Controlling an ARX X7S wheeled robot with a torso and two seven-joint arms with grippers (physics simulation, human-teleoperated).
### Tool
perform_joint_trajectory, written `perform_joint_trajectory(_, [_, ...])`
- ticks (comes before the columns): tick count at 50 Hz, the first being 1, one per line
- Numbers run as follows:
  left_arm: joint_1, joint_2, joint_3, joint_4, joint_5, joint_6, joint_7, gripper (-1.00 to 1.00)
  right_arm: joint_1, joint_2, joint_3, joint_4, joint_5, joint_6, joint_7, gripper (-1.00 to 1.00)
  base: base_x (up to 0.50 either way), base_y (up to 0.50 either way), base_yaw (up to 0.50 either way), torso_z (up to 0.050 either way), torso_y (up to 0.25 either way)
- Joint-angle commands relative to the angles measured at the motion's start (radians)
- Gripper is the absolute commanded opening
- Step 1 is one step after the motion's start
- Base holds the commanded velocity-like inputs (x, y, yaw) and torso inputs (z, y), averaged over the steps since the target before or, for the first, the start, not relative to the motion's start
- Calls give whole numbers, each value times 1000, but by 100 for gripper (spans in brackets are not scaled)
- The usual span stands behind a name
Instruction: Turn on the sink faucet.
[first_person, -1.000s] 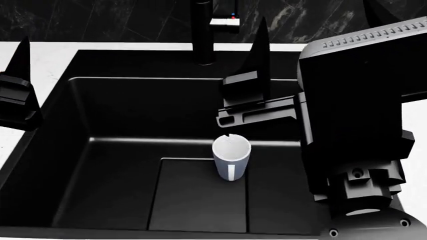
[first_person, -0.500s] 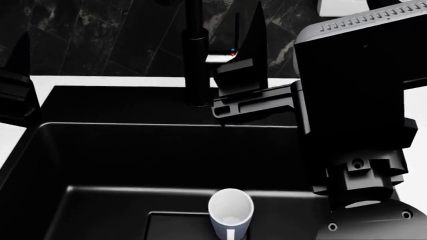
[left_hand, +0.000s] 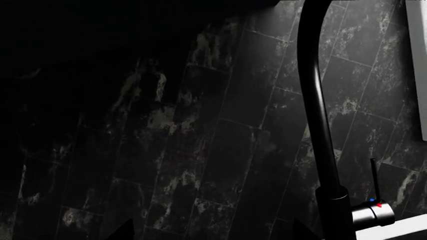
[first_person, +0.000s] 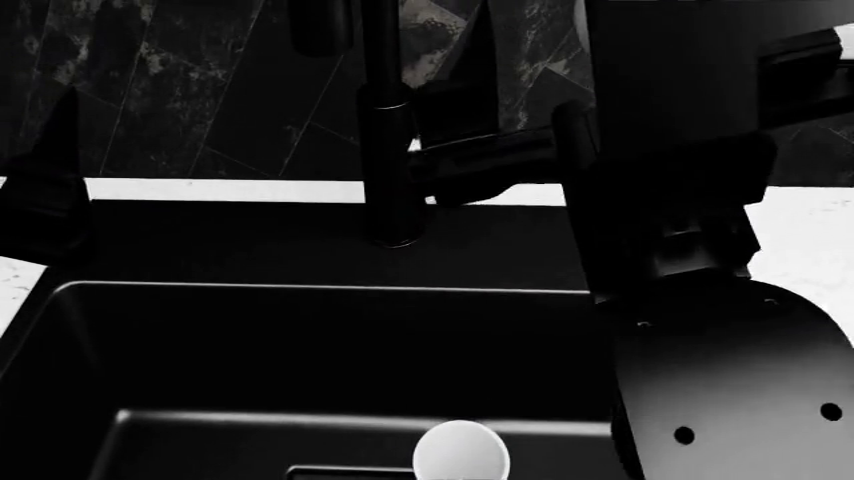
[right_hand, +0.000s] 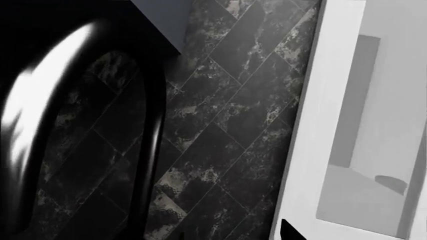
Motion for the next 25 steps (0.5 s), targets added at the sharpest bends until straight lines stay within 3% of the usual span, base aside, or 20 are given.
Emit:
perform_joint_trajectory(1, [14, 3, -12, -13, -12, 46, 20, 100, 91, -50, 2, 315, -13, -131, -44, 100, 0, 0, 0, 0, 0])
perform_joint_trajectory(13, [15, -8, -15, -24, -22, 50, 15, 100, 173, -40, -34, 553, -25, -223, -50, 100, 0, 0, 0, 31, -212])
perform_joint_trajectory(25, [-3, -9, -23, -10, -44, 24, 7, 100, 186, -29, -32, 553, -17, -205, -44, 100, 0, 0, 0, 34, -201])
